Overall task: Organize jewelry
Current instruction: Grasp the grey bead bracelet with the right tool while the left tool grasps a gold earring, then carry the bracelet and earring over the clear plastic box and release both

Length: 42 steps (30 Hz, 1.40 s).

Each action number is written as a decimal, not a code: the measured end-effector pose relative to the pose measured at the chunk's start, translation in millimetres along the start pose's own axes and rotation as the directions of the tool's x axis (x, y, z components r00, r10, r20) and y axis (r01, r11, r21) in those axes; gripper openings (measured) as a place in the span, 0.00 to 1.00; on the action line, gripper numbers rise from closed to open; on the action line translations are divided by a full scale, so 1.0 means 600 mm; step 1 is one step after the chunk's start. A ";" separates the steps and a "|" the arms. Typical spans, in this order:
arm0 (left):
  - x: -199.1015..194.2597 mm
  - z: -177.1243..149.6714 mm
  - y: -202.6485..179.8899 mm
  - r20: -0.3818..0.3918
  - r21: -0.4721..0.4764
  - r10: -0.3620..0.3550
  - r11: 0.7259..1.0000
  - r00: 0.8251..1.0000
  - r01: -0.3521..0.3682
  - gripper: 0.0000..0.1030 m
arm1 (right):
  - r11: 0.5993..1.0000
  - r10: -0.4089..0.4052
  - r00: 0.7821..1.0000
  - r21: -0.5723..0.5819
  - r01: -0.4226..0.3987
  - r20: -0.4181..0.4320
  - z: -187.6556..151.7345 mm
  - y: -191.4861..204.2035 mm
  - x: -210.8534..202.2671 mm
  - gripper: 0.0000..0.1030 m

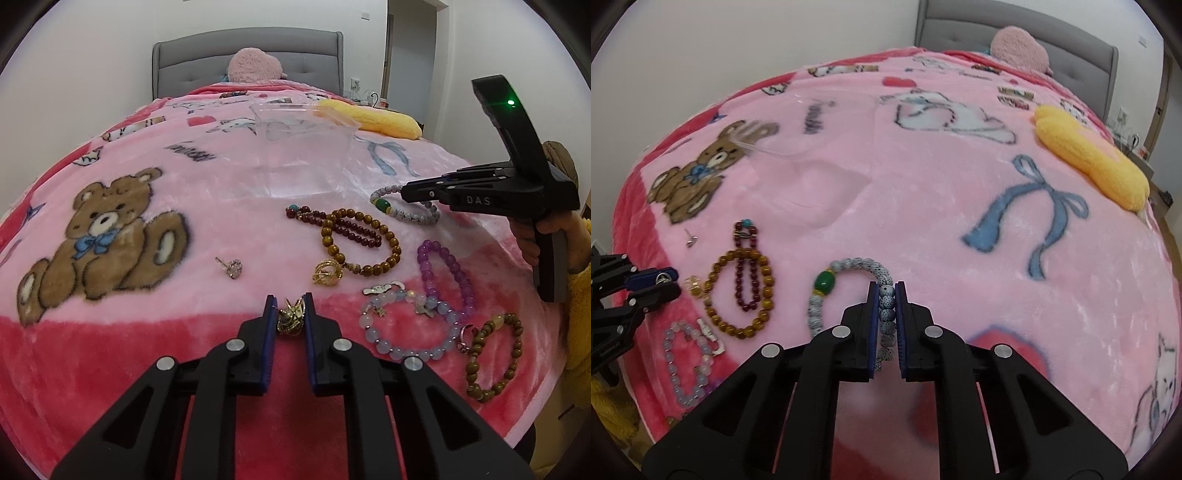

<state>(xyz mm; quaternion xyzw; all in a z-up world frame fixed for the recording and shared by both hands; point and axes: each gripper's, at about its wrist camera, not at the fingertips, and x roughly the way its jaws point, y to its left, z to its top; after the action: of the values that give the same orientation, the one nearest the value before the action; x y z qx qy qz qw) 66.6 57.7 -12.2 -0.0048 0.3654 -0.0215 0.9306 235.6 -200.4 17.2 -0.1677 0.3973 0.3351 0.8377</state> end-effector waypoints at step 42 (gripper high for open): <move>0.082 0.273 0.008 -0.009 0.019 -0.036 0.999 0.999 0.036 0.13 | 0.999 0.054 0.978 -0.017 -0.051 0.203 0.200 0.046 -0.061 0.08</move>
<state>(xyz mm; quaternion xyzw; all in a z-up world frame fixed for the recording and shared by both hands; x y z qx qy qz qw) 214.3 59.3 73.9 -0.0026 0.3689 -0.0418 0.9285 266.2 -130.7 120.4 -0.1269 0.3120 0.3747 0.8638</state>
